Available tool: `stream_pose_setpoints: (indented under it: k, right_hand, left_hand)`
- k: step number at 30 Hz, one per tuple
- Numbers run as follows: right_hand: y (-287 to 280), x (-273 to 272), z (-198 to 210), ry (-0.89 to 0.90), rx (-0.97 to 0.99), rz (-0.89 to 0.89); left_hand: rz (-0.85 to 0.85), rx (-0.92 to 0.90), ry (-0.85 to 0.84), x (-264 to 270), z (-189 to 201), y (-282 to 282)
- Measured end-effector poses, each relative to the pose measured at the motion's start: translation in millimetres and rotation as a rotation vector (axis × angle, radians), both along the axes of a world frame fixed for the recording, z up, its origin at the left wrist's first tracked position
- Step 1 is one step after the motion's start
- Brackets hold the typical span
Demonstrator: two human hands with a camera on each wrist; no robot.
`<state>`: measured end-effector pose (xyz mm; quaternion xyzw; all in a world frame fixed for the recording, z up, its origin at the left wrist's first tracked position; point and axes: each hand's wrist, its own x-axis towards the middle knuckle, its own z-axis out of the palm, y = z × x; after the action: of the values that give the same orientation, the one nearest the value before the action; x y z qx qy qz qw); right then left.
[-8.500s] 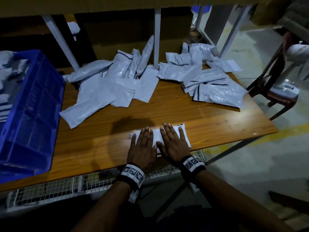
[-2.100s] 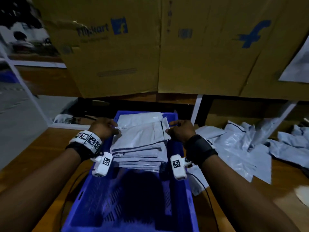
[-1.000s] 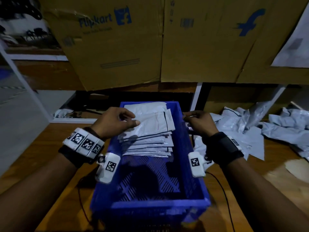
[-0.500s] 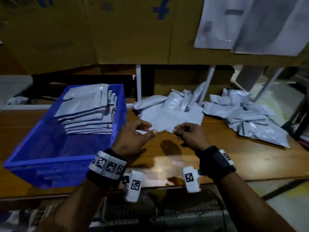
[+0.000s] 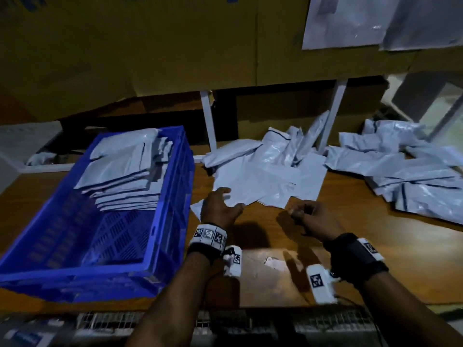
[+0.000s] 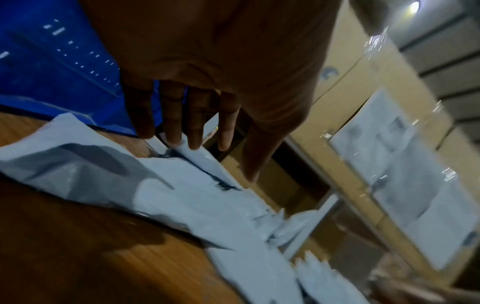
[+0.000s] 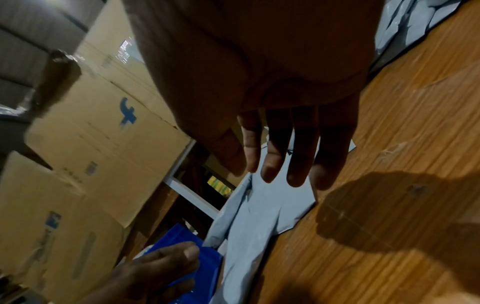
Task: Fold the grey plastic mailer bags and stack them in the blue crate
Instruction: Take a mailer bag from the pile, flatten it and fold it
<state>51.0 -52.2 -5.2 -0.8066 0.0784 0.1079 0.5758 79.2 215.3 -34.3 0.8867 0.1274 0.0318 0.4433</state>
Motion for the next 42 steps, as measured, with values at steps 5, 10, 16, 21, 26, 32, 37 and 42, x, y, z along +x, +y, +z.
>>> stream_pose_setpoints:
  k: [5, 10, 16, 21, 26, 32, 37, 42]
  right_hand:
    - [1, 50, -4, 0.076, 0.003, 0.020]
    - [-4, 77, -17, 0.145, 0.060, -0.011]
    - [-34, 69, -9, 0.167, 0.174, 0.023]
    - [-95, 30, -4, 0.075, 0.145, 0.026]
    - [-168, -34, -33, 0.140, 0.004, 0.041]
    - [-208, -87, -78, 0.162, -0.105, 0.033]
    - [-210, -105, -82, 0.090, -0.191, -0.013]
    - [-187, -127, -73, -0.429, -0.660, 0.047]
  left_hand:
    - [-0.063, 0.452, 0.095, 57, -38, 10]
    - [-0.118, 0.660, 0.151, 67, -58, 6]
    - [-0.114, 0.746, 0.051, 38, -38, -10]
    - [-0.331, 0.715, -0.117, -36, -11, -81]
    - [-0.529, 0.696, -0.047, -106, -34, -173]
    - [-0.609, 0.806, 0.034, -143, -48, -219]
    - [-0.548, 0.750, 0.013, -157, -48, -211]
    - [-0.474, 0.758, -0.037, -173, -52, -208]
